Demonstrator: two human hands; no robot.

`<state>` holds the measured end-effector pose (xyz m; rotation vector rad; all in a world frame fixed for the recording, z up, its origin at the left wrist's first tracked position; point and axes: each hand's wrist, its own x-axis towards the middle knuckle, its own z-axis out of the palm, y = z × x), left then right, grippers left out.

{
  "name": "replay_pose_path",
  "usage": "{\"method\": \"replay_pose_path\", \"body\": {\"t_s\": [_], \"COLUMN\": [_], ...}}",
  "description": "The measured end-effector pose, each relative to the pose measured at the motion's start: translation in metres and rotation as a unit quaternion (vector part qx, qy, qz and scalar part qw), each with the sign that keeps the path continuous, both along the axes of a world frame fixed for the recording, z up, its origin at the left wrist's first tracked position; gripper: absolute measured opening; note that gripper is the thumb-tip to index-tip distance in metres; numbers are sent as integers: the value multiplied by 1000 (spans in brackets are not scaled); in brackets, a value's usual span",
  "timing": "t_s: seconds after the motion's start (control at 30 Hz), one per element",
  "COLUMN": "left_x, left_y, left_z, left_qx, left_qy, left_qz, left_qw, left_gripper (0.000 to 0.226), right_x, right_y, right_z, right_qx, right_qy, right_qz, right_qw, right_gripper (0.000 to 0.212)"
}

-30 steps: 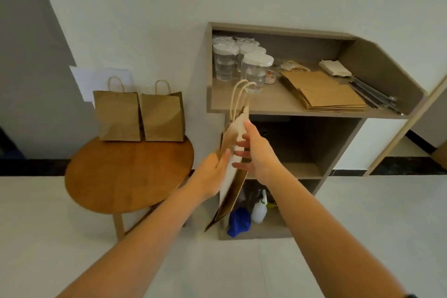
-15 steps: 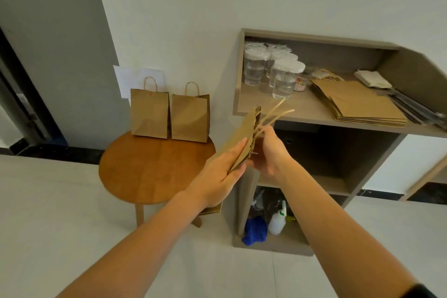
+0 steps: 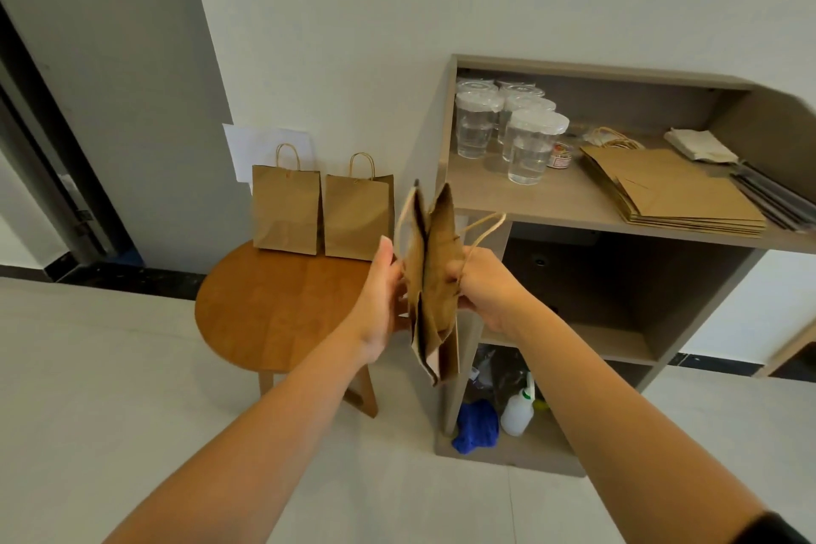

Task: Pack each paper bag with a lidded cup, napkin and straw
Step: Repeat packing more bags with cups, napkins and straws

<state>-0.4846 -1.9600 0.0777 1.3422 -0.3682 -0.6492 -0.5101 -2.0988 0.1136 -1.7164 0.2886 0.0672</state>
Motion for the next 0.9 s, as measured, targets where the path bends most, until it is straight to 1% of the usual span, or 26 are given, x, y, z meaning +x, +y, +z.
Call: {"method": "replay_pose_path", "body": {"t_s": [0.03, 0.07, 0.13, 0.2, 0.23, 0.3, 0.33, 0.4, 0.47, 0.5, 0.6, 0.7, 0.77, 0.8, 0.87, 0.9], "left_x": [2, 4, 9, 14, 14, 14, 14, 13, 16, 18, 30, 40, 46, 50, 55, 56], "left_y": [1, 1, -1, -2, -2, -3, -3, -5, -2, 2, 19, 36, 47, 52, 58, 59], "left_z": [3, 6, 10, 9, 8, 3, -1, -10, -14, -14, -14, -12, -10, -10, -7, -6], "left_qx": [18, 51, 111, 146, 172, 239, 272, 315, 339, 353, 426, 508, 553, 568, 584, 586], "left_qy": [5, -1, -5, -2, -16, -67, -96, -149, -177, -189, -227, -250, -260, -259, -248, -243], "left_qz": [6, 15, 38, 54, 63, 68, 64, 68, 96, 112, 136, 155, 170, 177, 192, 200], "left_qw": [1000, 999, 993, 988, 983, 966, 955, 935, 919, 909, 865, 809, 773, 761, 749, 747], "left_gripper": [81, 71, 48, 26, 21, 23, 23, 22, 20, 18, 13, 14, 12, 10, 5, 6], "right_x": [0, -1, 1, 1, 0, -1, -1, 3, 7, 7, 6, 7, 7, 8, 9, 11], "right_y": [2, 4, 7, 5, 3, 1, 0, 3, 4, 3, -7, -12, -15, -17, -20, -20], "right_z": [-2, -4, -8, -9, -9, -10, -14, -24, -33, -34, -35, -30, -22, -18, -12, -11], "right_qx": [-15, -28, -52, -60, -63, -64, -73, -145, -267, -313, -384, -499, -547, -567, -595, -601], "right_qy": [-6, -9, -9, 5, 22, 72, 89, 68, 37, 35, 65, 96, 108, 113, 123, 125], "right_qz": [14, 26, 37, 34, 34, 45, 52, 33, -25, -38, -32, -16, -10, -12, -18, -18], "right_qw": [1000, 999, 998, 998, 997, 994, 992, 987, 963, 948, 920, 861, 830, 816, 794, 789], "right_gripper": [22, 22, 22, 19, 17, 11, 12, 21, 25, 24, 18, 13, 12, 12, 14, 15]}}
